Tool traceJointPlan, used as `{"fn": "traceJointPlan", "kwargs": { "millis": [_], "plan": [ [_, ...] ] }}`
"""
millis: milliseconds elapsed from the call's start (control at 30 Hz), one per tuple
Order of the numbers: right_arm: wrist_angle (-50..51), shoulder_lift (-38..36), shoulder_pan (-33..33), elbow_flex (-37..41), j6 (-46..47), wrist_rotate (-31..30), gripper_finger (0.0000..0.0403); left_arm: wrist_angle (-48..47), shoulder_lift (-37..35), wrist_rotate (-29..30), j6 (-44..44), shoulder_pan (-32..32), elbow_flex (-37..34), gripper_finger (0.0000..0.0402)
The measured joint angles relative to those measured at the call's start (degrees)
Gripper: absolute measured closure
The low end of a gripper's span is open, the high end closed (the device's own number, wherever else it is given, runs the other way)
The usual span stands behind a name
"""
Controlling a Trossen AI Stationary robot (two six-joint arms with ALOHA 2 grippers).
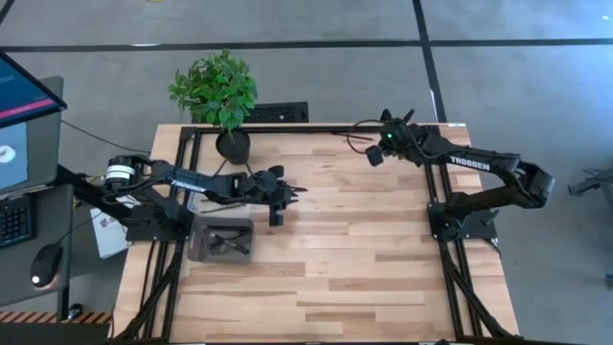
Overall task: Sort pens & pencils
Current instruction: Put the black pencil into the transparent bin
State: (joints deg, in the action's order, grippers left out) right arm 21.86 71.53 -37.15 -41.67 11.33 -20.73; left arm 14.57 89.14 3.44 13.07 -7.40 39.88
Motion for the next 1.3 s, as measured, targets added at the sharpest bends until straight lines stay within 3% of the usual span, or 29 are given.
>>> {"fn": "traceJointPlan", "kwargs": {
  "millis": [367,533,700,833,1300],
  "plan": [
    [-2.27,0.02,-0.38,-0.07,-13.49,1.31,0.0209,3.87,0.00,0.00,0.67,-5.87,0.00,0.0345],
    [-5.44,0.02,1.09,-0.07,-15.92,1.20,0.0174,5.33,0.00,0.11,3.69,-7.11,0.00,0.0345],
    [-13.13,0.02,1.41,-0.11,-16.90,1.33,0.0166,7.01,0.00,6.02,9.28,-7.60,0.00,0.0345],
    [-15.27,0.02,1.50,-0.11,-17.12,1.38,0.0169,6.79,0.00,12.53,8.43,-7.60,0.00,0.0345],
    [-17.99,0.02,1.47,-0.13,-18.93,1.20,0.0170,5.86,0.00,12.78,7.25,-7.70,0.00,0.0345]
  ]
}}
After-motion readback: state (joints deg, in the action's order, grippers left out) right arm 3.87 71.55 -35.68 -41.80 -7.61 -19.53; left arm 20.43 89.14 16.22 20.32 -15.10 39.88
